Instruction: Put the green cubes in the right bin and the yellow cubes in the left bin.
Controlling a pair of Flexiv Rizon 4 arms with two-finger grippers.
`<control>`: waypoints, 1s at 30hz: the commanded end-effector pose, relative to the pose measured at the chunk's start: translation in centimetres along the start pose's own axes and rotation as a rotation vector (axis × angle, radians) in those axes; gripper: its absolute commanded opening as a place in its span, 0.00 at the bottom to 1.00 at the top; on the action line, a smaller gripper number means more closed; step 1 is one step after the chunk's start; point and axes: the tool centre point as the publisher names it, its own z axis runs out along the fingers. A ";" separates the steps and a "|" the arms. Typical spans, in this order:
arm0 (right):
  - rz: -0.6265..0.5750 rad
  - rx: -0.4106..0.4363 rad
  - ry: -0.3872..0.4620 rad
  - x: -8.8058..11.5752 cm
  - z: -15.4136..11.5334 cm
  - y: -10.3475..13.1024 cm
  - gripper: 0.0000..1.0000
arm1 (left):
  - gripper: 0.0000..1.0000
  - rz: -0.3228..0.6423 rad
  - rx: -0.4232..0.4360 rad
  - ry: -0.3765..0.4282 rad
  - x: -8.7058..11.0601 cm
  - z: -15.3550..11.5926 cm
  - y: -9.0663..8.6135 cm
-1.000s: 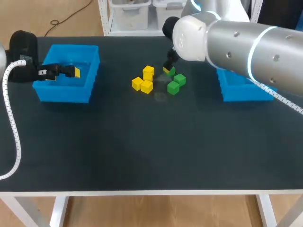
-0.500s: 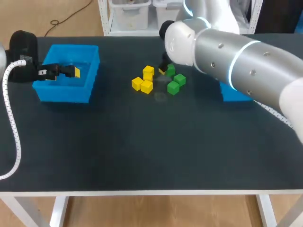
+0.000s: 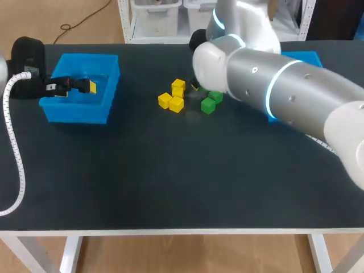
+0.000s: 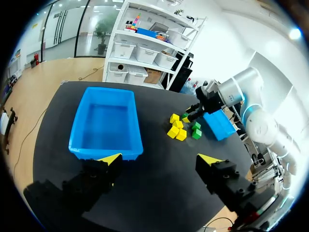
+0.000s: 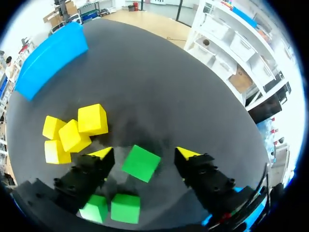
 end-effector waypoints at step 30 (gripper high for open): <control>0.243 0.110 -0.232 4.2 -16.6 -5.3 0.00 | 1.00 0.000 0.000 0.000 0.0 0.0 0.0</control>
